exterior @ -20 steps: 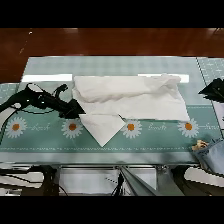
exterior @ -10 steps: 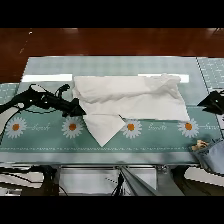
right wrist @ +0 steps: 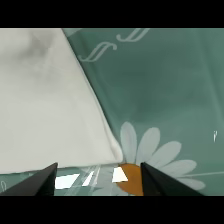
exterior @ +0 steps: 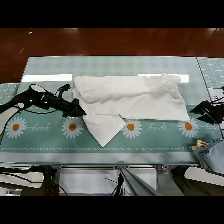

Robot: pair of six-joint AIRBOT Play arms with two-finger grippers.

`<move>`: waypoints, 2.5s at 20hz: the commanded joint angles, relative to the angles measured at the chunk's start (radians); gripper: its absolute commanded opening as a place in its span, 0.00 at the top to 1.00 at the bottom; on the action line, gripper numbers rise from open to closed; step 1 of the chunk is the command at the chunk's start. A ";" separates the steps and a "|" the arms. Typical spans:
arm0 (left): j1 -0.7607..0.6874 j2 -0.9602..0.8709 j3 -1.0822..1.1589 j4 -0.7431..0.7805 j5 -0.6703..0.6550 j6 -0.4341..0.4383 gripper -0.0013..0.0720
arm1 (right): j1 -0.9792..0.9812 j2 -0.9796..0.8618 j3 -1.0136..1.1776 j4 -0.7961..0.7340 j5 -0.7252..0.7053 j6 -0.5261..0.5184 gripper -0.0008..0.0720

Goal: Fold the shirts.

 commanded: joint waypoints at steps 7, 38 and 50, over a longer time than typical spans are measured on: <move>0.000 -0.001 0.001 0.000 -0.001 0.034 0.95 | 0.108 -0.114 -0.029 0.040 -0.082 0.027 0.18; 0.032 0.972 1.183 0.526 -0.179 -0.254 0.95 | 0.176 0.801 0.970 0.030 0.126 0.257 0.95; 0.031 0.831 0.899 0.570 -0.568 -0.368 0.95 | 0.390 0.560 0.847 -0.252 0.545 0.235 0.95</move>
